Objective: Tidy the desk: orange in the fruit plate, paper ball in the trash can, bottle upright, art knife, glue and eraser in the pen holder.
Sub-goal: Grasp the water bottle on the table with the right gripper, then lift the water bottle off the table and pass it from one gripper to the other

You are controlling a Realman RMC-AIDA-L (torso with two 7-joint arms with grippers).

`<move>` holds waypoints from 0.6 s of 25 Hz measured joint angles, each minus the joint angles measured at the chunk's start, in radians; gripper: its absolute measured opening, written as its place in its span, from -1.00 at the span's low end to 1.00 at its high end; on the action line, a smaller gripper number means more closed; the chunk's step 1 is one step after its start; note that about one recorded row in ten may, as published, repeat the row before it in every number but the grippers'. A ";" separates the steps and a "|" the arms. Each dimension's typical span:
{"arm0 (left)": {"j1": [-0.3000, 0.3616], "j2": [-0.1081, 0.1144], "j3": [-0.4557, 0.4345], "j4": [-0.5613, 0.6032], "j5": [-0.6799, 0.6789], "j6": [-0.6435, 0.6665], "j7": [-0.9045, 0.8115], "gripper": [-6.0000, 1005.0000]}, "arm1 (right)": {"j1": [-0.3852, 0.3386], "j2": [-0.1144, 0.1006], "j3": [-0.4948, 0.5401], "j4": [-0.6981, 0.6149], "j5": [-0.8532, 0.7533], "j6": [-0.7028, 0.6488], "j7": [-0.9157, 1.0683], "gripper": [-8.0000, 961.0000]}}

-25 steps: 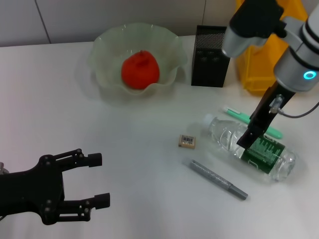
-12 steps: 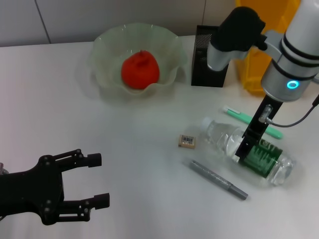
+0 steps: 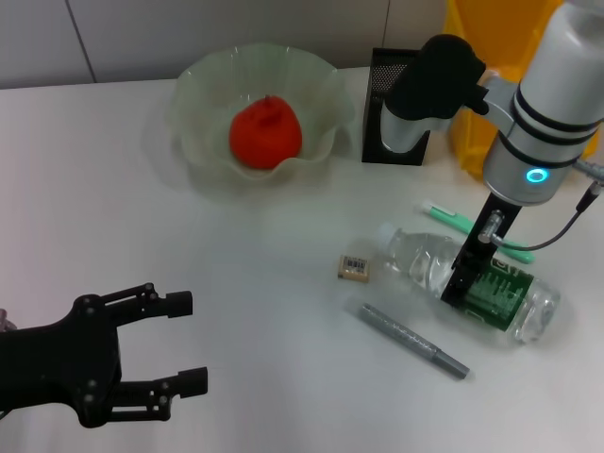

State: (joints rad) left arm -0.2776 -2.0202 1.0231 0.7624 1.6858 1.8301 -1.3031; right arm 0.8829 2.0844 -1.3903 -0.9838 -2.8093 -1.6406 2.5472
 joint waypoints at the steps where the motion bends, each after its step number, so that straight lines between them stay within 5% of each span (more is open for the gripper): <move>1: 0.000 0.000 0.000 -0.003 0.000 0.000 0.002 0.54 | 0.001 0.001 -0.002 0.008 0.000 0.005 0.000 0.62; 15: 0.000 0.000 0.000 -0.011 0.000 -0.008 0.007 0.53 | -0.009 0.005 -0.072 0.026 0.026 0.051 0.007 0.61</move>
State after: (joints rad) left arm -0.2776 -2.0202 1.0232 0.7516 1.6857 1.8224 -1.2962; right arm 0.8738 2.0895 -1.4625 -0.9576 -2.7833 -1.5900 2.5540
